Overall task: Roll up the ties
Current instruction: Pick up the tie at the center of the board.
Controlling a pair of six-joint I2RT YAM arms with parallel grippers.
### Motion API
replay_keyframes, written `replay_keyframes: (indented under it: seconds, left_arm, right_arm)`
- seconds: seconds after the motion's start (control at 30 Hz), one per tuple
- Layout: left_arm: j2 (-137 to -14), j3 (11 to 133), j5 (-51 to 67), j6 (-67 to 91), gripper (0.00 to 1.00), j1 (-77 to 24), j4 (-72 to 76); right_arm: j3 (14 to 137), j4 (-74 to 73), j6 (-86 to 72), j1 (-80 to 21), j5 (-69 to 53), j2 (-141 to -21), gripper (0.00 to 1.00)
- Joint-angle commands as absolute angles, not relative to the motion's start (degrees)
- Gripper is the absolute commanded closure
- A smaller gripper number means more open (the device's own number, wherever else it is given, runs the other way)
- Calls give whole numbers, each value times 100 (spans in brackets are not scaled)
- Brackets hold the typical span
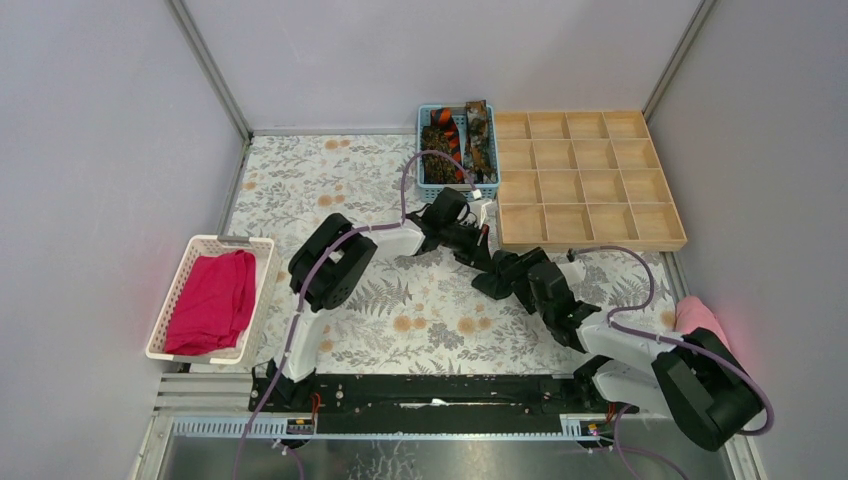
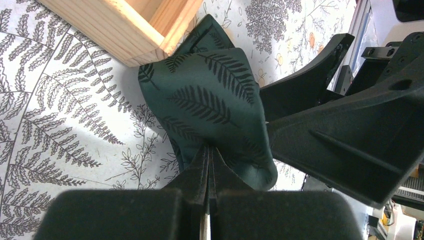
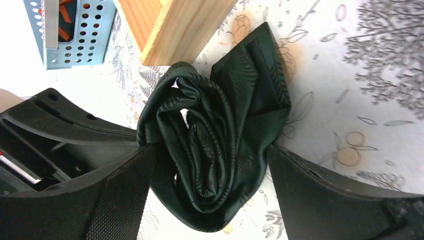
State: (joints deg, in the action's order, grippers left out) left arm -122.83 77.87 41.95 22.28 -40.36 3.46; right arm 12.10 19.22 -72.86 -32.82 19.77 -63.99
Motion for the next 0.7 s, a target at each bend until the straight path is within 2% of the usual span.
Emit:
replay_keyframes:
  seconds: [0.0, 0.27, 0.37, 0.67]
  left_arm:
    - [-12403, 7703, 4219, 2266, 100, -4024, 608]
    - [-12455, 7716, 4244, 2288, 100, -4017, 627]
    - [-12435, 7701, 4243, 2265, 100, -4017, 608]
    - [-12396, 7688, 4245, 2232, 100, -3986, 569]
  right_arm:
    - [1169, 1455, -6905, -3264, 1452, -6987, 7]
    - [1459, 1236, -6588, -3261, 1431, -7184, 5]
    - [1468, 1276, -6420, -3261, 1370, -7188, 1]
    - [1156, 1060, -6137, -3263, 1341, -6172, 0]
